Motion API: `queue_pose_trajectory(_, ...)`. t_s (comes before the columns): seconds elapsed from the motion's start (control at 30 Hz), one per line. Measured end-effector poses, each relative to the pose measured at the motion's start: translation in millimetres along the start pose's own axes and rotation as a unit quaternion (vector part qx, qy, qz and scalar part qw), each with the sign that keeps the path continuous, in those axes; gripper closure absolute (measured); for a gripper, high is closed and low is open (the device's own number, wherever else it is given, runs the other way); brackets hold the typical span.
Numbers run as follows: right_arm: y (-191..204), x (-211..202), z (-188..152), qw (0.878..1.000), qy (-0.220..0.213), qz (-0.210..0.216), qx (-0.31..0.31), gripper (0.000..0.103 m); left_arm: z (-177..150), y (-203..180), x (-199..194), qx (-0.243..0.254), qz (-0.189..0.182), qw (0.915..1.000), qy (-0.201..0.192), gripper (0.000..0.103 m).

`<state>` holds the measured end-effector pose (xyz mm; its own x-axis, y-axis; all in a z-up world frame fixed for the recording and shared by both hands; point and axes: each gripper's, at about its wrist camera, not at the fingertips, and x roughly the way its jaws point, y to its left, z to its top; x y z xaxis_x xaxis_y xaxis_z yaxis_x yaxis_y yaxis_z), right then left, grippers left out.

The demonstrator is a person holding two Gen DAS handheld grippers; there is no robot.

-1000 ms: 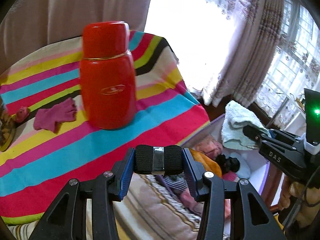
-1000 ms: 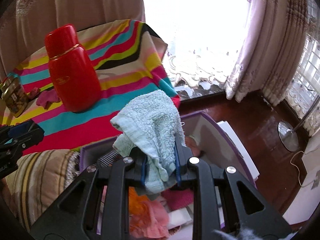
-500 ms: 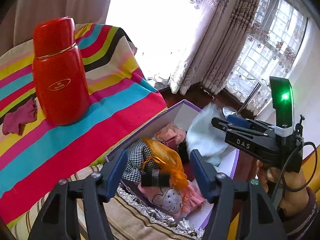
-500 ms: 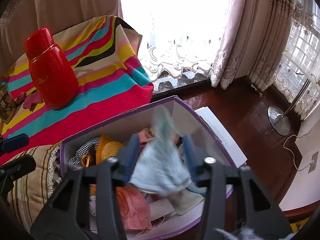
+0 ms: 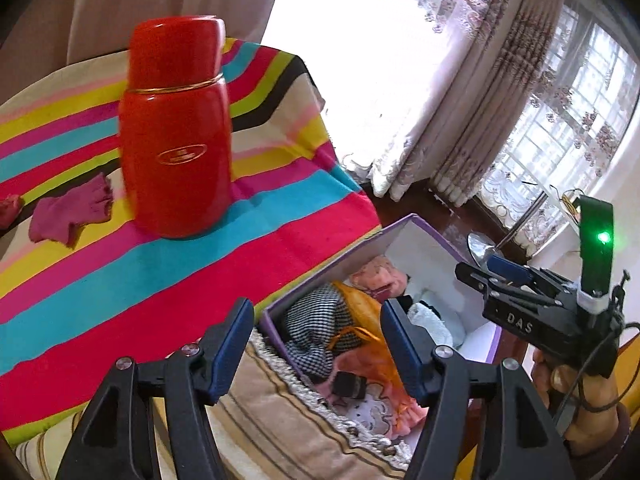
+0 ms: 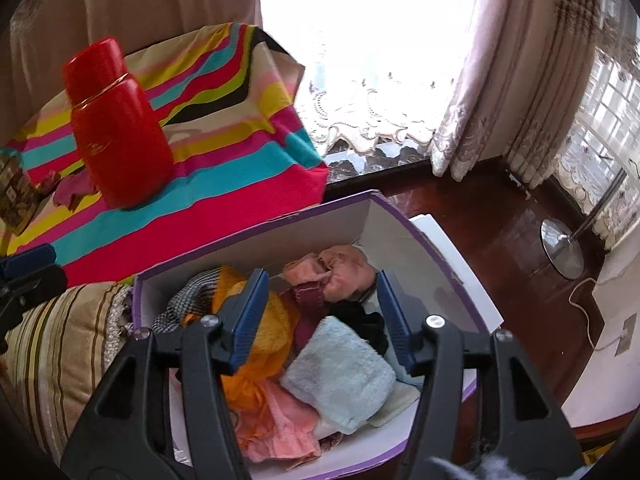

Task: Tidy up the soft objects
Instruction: 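Open both tools to drop the elastic band and towel into the box, then move both open tools back over the blanket toward the pink glove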

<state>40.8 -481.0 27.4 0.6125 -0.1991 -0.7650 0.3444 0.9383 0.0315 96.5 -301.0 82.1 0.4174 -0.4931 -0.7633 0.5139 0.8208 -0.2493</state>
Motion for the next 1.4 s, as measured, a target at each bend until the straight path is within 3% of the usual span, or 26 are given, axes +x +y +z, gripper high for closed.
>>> queue_pose_trajectory(0.33,71,1,-2,0.996,0.006,0.051,-0.068,0.042,5,62,-17,-0.05,0.046,0.9975,-0.018,0.036)
queue_pose_trajectory(0.53,126,1,-1,0.988,0.005,0.092,-0.122,0.038,7,122,-31,-0.096,0.097,0.9901,-0.032,0.036)
queue_pose_trajectory(0.87,233,6,14,0.962,-0.007,0.159,-0.223,0.03,7,222,-51,-0.152,0.189,0.9692,-0.04,0.036)
queue_pose_trajectory(1.17,335,49,39,0.937,-0.005,0.169,-0.305,0.026,2,267,-65,-0.189,0.218,0.9562,-0.048,0.036)
queue_pose_trajectory(1.4,399,97,53,0.922,0.002,0.162,-0.352,0.024,1,286,-67,-0.2,0.229,0.9513,-0.048,0.036)
